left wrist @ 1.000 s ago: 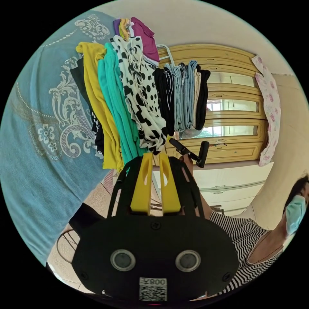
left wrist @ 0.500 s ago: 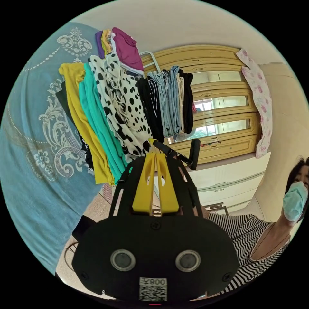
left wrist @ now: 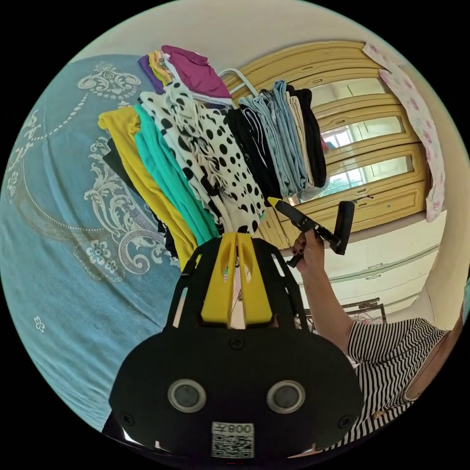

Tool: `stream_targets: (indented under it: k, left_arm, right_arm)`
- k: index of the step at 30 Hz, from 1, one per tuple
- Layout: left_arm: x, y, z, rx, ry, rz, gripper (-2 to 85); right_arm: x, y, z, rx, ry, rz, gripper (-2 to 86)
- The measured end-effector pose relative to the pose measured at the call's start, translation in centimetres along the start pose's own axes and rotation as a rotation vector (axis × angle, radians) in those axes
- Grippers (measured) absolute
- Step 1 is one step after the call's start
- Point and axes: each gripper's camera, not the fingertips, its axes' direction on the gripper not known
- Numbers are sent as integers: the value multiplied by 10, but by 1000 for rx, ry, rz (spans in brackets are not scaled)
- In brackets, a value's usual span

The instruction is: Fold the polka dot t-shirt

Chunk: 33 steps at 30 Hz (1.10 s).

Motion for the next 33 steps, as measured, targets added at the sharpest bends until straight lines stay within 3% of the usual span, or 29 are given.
stream_targets:
  k: [4, 8, 13, 18, 26, 33]
  left_arm:
    - [9, -14, -11, 44, -12, 34, 1]
    - [5, -21, 8, -112, -168, 25, 1]
    - [24, 3, -16, -43, -179, 98, 1]
    - [41, 54, -51, -36, -367, 230, 1]
    - [-4, 150, -88, -261, -742, 65, 1]
    - [-7, 161, -103, -279, -730, 62, 2]
  right_arm:
    - [-27, -2, 5, 39, -70, -47, 1]
    - [-46, -4, 53, -105, -16, -79, 0]
    - [-50, -8, 51, -80, -39, -49, 1]
    - [-63, 2, 28, -11, -62, -26, 1]
    - [-105, 36, 22, -20, -216, -11, 0]
    - [-153, 27, 34, -68, -284, -50, 0]
